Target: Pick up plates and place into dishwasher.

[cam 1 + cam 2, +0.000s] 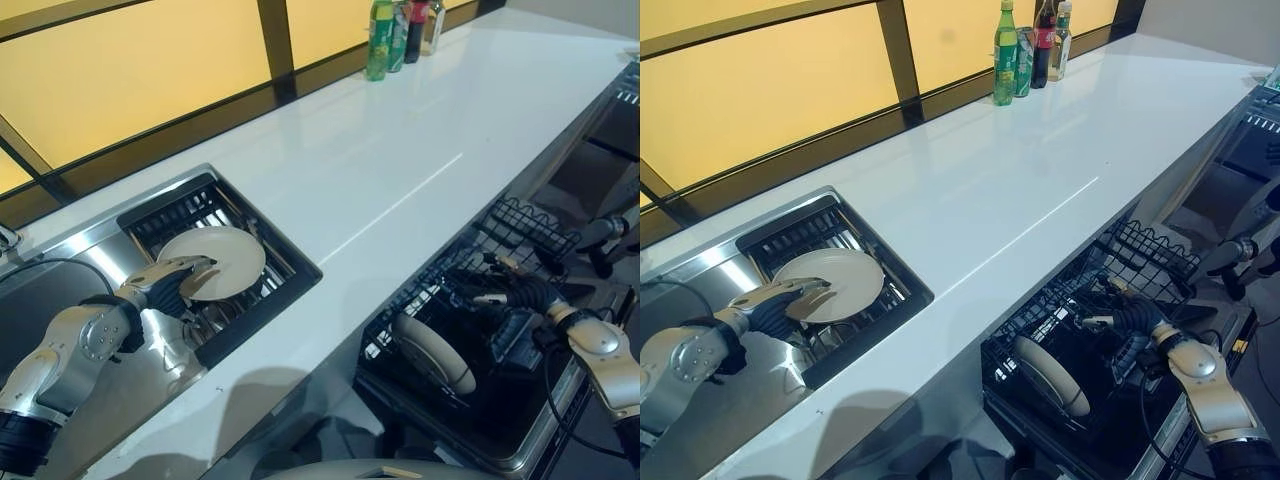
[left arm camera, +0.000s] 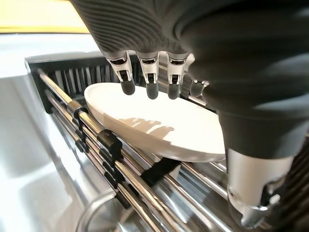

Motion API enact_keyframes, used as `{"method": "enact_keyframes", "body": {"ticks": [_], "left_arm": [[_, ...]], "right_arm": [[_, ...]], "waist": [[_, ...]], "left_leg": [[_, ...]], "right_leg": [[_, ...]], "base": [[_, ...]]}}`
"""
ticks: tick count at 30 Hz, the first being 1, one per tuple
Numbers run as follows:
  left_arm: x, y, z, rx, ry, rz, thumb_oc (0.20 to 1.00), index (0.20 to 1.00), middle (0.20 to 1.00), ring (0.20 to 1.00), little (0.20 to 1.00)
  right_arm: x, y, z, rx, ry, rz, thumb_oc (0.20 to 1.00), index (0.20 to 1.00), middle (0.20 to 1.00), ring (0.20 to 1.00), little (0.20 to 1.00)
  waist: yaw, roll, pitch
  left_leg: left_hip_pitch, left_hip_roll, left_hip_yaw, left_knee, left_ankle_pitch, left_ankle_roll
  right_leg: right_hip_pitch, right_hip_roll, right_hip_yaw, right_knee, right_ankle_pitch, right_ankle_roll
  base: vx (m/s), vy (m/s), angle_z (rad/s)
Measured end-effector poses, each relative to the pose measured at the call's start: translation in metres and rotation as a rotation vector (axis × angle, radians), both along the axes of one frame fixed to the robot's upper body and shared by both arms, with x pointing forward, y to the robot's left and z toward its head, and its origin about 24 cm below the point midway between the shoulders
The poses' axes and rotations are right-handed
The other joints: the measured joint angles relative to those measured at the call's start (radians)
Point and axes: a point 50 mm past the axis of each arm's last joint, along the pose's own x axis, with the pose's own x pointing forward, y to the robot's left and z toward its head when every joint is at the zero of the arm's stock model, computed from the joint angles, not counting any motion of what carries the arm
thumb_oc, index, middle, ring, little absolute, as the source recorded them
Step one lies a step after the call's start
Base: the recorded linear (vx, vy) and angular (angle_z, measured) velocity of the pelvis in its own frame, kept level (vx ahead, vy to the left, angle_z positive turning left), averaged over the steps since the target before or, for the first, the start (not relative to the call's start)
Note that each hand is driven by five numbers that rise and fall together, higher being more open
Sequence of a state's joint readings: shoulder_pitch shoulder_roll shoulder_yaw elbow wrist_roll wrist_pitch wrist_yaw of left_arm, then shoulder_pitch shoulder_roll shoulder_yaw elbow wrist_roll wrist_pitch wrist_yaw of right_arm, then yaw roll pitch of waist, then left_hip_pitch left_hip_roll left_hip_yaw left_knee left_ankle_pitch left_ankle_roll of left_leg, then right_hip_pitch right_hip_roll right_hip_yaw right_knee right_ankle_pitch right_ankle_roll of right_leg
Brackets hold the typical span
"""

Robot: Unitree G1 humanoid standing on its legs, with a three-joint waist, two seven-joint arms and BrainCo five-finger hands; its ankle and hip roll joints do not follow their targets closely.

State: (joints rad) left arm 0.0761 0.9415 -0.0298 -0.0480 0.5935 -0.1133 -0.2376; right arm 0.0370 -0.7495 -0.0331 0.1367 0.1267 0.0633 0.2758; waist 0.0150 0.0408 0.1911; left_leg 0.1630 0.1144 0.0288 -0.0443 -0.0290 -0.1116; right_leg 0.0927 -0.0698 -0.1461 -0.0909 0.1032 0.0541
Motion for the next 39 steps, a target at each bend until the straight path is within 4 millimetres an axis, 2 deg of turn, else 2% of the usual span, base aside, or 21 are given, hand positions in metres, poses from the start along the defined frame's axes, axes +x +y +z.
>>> {"method": "enact_keyframes", "body": {"ticks": [5,13,26,29,33,39], "left_arm": [[0.0,0.0,0.002,0.081,-0.11,-0.031,1.0,1.0,1.0,1.0,1.0],[-0.005,-0.007,-0.013,0.065,-0.082,-0.074,1.0,1.0,1.0,1.0,1.0],[-0.007,-0.015,-0.02,0.052,-0.109,-0.107,1.0,1.0,1.0,1.0,1.0],[-0.009,-0.016,-0.031,0.037,-0.154,-0.075,1.0,1.0,1.0,1.0,1.0],[-0.014,-0.008,-0.053,0.096,-0.144,-0.033,1.0,1.0,1.0,1.0,1.0],[-0.016,-0.006,-0.061,0.103,-0.263,0.013,1.0,1.0,1.0,1.0,1.0]], "right_arm": [[0.0,0.001,-0.001,0.005,-0.002,0.001,1.0,1.0,1.0,1.0,1.0],[-0.001,0.005,-0.006,0.013,0.007,0.002,1.0,1.0,1.0,1.0,1.0],[-0.002,0.005,-0.007,0.014,0.011,0.006,1.0,1.0,1.0,1.0,1.0],[-0.002,0.006,-0.008,0.021,0.012,0.005,1.0,1.0,1.0,1.0,1.0],[-0.002,0.007,-0.009,0.026,0.011,0.006,1.0,1.0,1.0,1.0,1.0],[-0.002,0.013,-0.013,0.056,0.012,0.006,1.0,1.0,1.0,1.0,1.0]], "waist": [[0.001,-0.012,-0.003],[-0.001,-0.014,-0.005],[-0.001,-0.016,-0.005],[-0.001,-0.019,-0.004],[-0.001,-0.032,-0.005],[-0.002,-0.052,-0.011]], "left_leg": [[-0.001,0.002,0.0,0.0,0.0,-0.001],[0.001,0.005,0.012,0.001,0.001,-0.002],[0.005,0.008,0.021,-0.001,0.001,-0.002],[0.005,0.009,0.021,-0.001,0.001,-0.002],[0.001,0.012,0.024,-0.001,0.001,-0.003],[0.003,0.011,0.025,-0.002,0.001,-0.003]], "right_leg": [[0.0,0.0,0.001,0.0,0.0,0.0],[-0.001,0.004,0.006,0.0,0.0,-0.002],[-0.002,0.009,0.015,0.0,0.001,-0.003],[-0.003,0.01,0.016,0.0,0.001,-0.003],[-0.01,0.014,0.021,0.0,0.002,-0.005],[-0.012,0.014,0.026,0.0,0.003,-0.006]], "base": [[0.01,-0.007,0.01],[0.03,-0.007,-0.01],[0.01,-0.001,-0.01],[0.0,0.0,0.0],[0.02,-0.002,-0.04],[0.0,0.001,-0.01]]}}
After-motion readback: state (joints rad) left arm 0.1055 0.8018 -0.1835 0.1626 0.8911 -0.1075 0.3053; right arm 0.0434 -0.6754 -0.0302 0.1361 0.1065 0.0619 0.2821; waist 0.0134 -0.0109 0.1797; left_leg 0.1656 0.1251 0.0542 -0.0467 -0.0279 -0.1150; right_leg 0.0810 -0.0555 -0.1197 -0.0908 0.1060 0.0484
